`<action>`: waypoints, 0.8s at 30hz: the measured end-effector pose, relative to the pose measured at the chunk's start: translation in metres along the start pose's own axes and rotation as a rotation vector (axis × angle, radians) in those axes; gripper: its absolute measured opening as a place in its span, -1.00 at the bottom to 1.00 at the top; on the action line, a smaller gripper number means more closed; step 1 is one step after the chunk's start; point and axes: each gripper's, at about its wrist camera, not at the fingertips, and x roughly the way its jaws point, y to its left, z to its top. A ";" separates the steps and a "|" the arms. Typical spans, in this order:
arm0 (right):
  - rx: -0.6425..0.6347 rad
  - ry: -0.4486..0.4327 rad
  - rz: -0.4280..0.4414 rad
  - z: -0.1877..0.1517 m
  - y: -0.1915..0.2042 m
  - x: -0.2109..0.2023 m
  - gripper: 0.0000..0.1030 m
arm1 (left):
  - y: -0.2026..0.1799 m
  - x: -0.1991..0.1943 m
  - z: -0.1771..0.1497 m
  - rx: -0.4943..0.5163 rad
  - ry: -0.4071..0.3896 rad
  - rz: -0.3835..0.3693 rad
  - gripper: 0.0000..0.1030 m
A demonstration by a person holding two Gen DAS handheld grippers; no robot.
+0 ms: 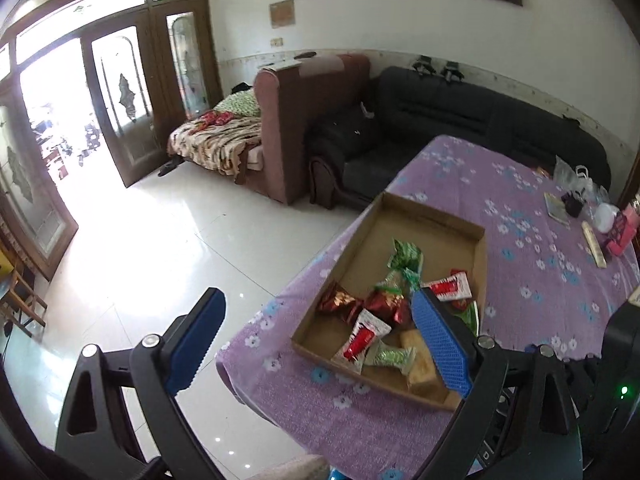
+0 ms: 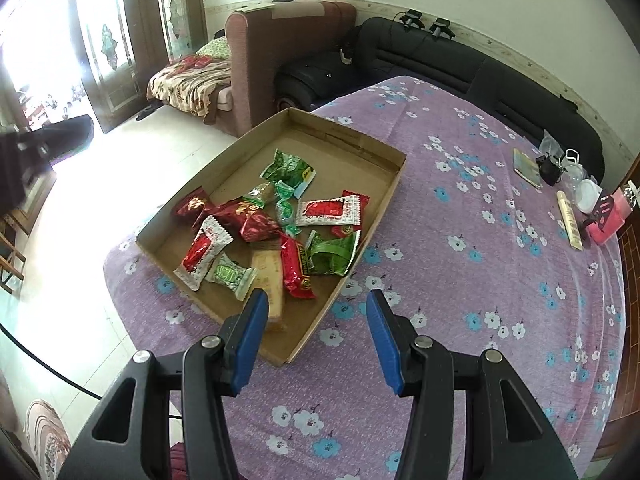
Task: Organize snacks
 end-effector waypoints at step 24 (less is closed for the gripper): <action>0.073 0.018 -0.039 0.007 -0.006 0.010 0.05 | -0.008 0.043 0.008 0.030 0.119 -0.085 0.83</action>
